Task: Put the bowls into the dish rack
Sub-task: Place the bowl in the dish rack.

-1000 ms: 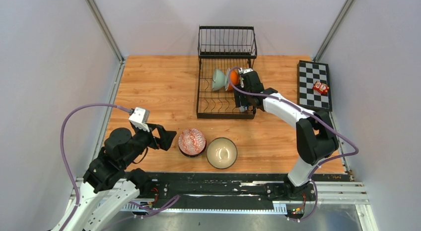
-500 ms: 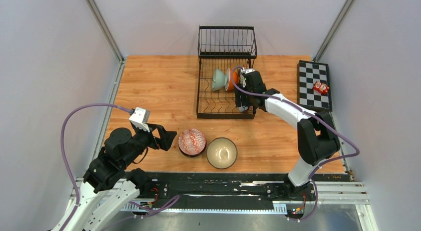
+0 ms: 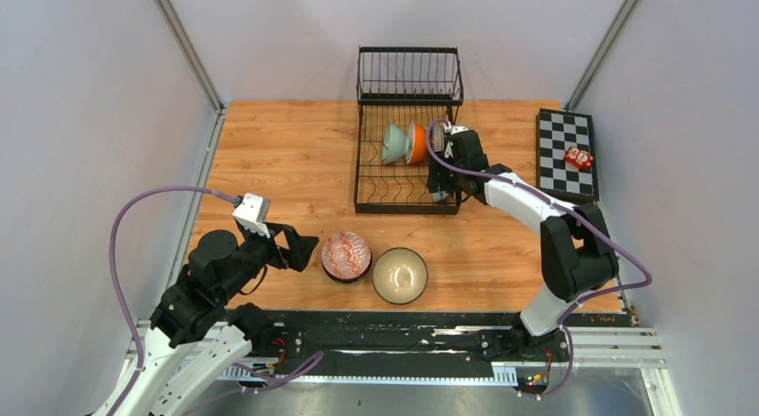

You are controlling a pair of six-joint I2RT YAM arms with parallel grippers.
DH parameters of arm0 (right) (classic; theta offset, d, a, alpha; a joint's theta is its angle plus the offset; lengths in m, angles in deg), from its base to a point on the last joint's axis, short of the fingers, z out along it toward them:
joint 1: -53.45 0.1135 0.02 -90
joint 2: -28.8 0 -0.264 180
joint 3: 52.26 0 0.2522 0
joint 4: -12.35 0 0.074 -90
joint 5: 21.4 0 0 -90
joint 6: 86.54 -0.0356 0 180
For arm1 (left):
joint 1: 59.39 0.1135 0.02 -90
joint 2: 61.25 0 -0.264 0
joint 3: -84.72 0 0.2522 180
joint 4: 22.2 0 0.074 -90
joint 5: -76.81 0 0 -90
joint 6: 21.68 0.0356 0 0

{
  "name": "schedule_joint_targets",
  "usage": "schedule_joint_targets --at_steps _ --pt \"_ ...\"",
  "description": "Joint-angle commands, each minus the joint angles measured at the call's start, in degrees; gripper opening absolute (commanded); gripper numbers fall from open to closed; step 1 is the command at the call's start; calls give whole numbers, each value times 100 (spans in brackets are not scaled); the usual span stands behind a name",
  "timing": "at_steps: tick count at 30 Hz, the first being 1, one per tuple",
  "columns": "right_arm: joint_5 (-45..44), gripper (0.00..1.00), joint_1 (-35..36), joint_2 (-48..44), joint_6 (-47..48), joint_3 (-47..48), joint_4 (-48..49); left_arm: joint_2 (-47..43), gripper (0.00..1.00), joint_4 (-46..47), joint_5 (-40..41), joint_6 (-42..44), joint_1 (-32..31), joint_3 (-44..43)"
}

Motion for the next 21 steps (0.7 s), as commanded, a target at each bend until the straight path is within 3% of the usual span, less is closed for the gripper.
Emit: schedule_joint_targets --at_steps 1,6,12,21 --pt "163 46 -153 78 -258 -307 -143 16 100 102 -47 95 14 49" --pt "36 68 -174 -24 -236 -322 -186 25 100 104 -56 91 15 49" --pt "-45 83 -179 -135 -205 -228 -291 20 100 98 -64 90 19 49" --pt "-368 90 -165 -548 -171 -183 -469 14 100 100 -73 95 13 49"
